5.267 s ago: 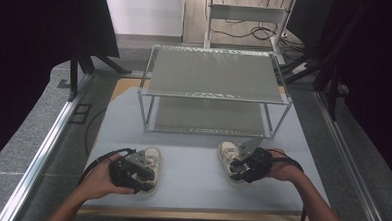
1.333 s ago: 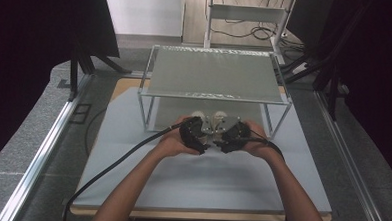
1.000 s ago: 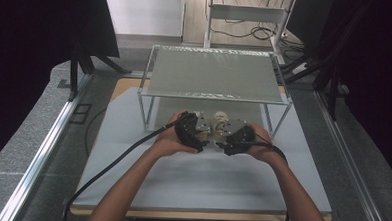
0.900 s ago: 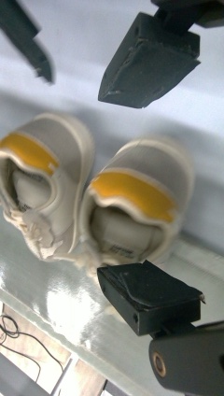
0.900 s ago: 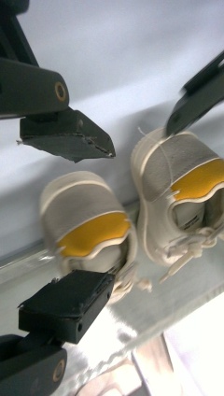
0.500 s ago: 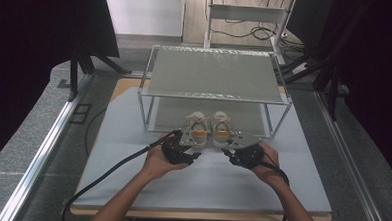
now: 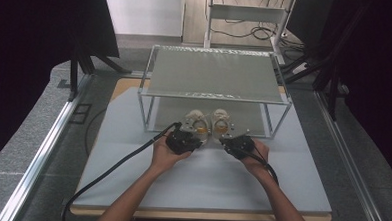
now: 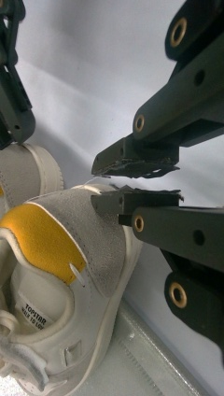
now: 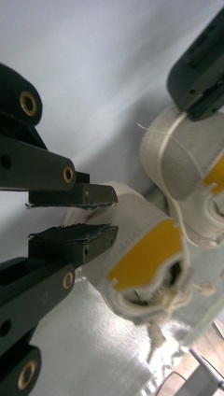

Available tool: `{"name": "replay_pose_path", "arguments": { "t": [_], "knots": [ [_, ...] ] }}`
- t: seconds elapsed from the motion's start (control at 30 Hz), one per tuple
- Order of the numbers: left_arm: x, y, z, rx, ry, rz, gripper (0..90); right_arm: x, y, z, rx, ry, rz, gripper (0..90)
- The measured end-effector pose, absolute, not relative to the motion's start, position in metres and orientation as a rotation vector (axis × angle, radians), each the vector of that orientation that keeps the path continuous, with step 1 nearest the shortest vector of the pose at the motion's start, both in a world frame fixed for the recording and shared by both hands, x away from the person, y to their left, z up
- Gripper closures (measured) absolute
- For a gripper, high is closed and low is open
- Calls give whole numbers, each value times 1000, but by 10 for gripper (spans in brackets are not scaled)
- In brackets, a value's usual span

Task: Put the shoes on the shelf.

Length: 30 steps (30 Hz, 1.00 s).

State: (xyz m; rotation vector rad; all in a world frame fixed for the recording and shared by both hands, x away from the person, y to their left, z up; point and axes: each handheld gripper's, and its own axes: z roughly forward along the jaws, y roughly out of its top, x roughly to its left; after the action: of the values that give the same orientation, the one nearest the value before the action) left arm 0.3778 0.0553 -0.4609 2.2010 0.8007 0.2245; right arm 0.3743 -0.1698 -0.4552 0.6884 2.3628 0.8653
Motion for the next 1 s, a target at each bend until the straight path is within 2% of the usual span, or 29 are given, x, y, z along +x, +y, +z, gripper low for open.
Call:
{"name": "replay_pose_path", "arguments": {
  "t": [0.5,1.0],
  "knots": [
    [394,54,-462,2200,848,207,778,390,-158,-444,712,2321,868,780],
    [411,54,-467,2147,903,165,766,386,-154,-446,675,2312,824,740]
  ]
}}
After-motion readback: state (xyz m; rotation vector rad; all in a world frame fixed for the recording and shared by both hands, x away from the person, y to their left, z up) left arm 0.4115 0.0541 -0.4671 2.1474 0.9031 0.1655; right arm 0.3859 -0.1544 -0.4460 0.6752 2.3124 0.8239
